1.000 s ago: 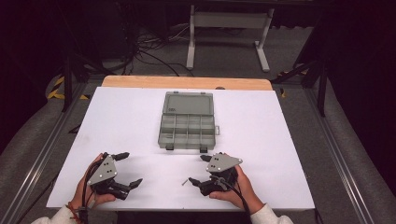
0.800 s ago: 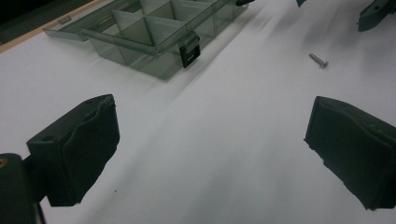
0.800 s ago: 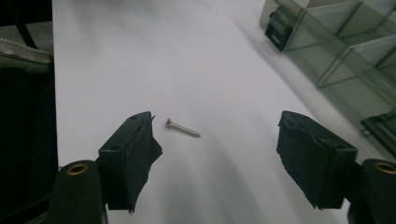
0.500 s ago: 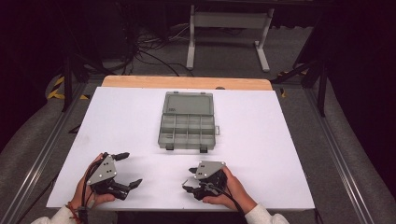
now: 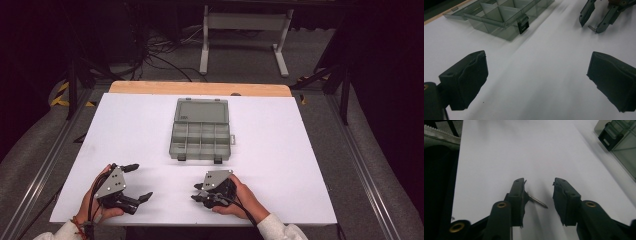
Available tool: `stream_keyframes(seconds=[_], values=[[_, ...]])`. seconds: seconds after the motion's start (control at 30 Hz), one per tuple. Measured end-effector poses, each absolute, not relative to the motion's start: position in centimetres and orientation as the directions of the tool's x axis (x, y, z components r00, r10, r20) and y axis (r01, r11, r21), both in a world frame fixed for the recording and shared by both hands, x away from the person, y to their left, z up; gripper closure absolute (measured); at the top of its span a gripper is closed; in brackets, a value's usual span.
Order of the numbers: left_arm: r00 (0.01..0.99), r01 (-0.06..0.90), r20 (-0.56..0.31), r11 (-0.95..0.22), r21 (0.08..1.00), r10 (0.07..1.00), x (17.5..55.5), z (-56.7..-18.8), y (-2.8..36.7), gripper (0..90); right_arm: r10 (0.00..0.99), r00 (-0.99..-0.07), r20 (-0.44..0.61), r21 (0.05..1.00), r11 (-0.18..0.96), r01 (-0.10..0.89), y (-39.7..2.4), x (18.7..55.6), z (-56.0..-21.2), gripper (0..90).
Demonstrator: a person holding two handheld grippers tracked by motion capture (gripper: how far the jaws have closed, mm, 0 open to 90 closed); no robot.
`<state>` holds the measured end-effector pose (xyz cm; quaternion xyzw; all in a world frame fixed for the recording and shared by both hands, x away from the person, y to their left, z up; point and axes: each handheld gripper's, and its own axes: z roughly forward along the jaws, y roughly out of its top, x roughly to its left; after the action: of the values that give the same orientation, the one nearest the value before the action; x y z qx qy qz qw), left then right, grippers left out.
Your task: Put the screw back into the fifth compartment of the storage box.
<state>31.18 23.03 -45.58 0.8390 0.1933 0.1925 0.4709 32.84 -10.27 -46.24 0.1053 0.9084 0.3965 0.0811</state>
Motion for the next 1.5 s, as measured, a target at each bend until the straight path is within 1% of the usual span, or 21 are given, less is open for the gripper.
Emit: stream_keyframes(seconds=[0.03, 0.07, 0.17, 0.27, 0.73, 1.5], values=[[0.852, 0.143, 0.141, -0.483, 0.864, 0.505, 31.2, -45.6, 23.0, 3.8, 0.251, -0.967, -0.055, 0.736, 0.664, 0.130, -10.2, 32.9, -46.2, 67.1], [0.852, 0.143, 0.140, -0.482, 0.865, 0.505, 31.2, -45.6, 23.0, 3.8, 0.242, -0.969, -0.050, 0.735, 0.666, 0.129, -10.1, 32.9, -46.2, 72.4], [0.852, 0.144, 0.140, -0.483, 0.864, 0.504, 31.1, -45.6, 23.0, 3.8, 0.232, -0.972, -0.034, 0.733, 0.667, 0.133, -9.9, 32.9, -46.2, 78.1], [0.853, 0.145, 0.138, -0.484, 0.863, 0.503, 31.2, -45.6, 23.0, 3.9, 0.230, -0.973, -0.032, 0.731, 0.669, 0.134, -9.8, 32.8, -46.2, 86.1], [0.855, 0.143, 0.133, -0.474, 0.869, 0.501, 31.2, -45.6, 23.1, 3.6, 0.264, -0.964, -0.029, 0.736, 0.658, 0.158, -10.2, 32.7, -46.1, 86.3], [0.856, 0.132, 0.119, -0.435, 0.891, 0.502, 31.3, -45.4, 23.6, 2.3, 0.335, -0.941, -0.051, 0.798, 0.580, 0.163, -10.7, 33.4, -44.2, 86.4]])
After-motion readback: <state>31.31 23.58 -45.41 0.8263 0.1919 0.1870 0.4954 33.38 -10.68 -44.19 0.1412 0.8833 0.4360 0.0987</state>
